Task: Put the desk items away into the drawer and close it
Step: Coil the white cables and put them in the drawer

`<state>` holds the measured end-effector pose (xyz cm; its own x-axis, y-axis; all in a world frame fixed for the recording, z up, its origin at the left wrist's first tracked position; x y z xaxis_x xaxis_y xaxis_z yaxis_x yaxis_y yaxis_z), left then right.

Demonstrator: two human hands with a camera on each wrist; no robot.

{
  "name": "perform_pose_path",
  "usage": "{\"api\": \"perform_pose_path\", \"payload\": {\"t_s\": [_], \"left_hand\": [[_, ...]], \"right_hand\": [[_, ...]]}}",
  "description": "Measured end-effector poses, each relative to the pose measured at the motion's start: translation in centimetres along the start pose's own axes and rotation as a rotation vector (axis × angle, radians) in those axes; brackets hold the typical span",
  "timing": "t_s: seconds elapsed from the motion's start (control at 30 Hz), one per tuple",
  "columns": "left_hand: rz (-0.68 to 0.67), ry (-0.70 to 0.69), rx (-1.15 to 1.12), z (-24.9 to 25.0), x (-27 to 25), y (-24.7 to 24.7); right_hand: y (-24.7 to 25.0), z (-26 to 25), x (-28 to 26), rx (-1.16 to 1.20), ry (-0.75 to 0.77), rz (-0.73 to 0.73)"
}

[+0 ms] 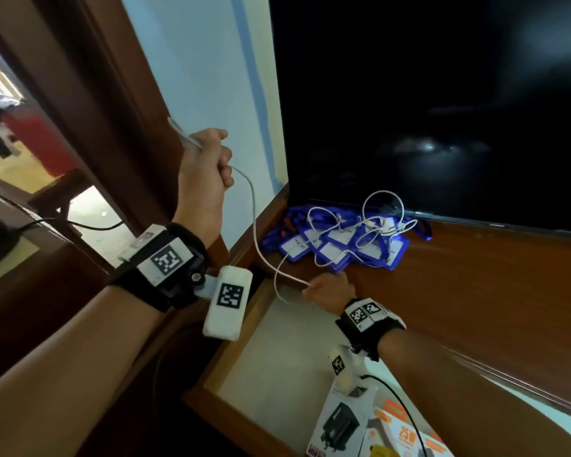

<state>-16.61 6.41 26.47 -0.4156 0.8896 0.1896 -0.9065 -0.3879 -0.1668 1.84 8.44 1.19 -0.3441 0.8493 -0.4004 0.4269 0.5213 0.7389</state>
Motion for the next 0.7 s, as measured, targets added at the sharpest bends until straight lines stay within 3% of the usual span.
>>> {"api": "perform_pose_path", "payload": {"t_s": [0.17, 0.4, 0.53, 0.7], "left_hand": [[-0.024, -0.017, 0.173, -1.5, -0.9, -1.5], [-0.069, -0.018, 0.184, -3.2, -1.3, -3.5], [-0.025, 0.019, 0.132, -3.7, -1.1, -3.8], [-0.003, 0.019, 0.019, -3.1, -0.6, -4.3]], "right_hand": [[4.3, -0.3, -3.0, 0.564, 0.056, 0.094], [14.5, -3.9, -7.4, 1.047, 0.296, 0.352], [18.8, -4.6, -10.3, 1.184, 0.455, 0.480], [22.3, -5.6, -13.5, 1.165, 0.702, 0.594]]}}
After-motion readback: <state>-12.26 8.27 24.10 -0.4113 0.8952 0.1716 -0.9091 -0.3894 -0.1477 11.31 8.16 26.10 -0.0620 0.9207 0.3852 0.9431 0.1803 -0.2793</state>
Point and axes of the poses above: each hand's wrist, its own x-axis towards the middle knuckle, its own y-axis out of the back of the hand, z = x × y, the point moved 7 cm from there along x, towards the middle knuckle, and after that the axes turned 1 degree about x, right-handed, at the moved point
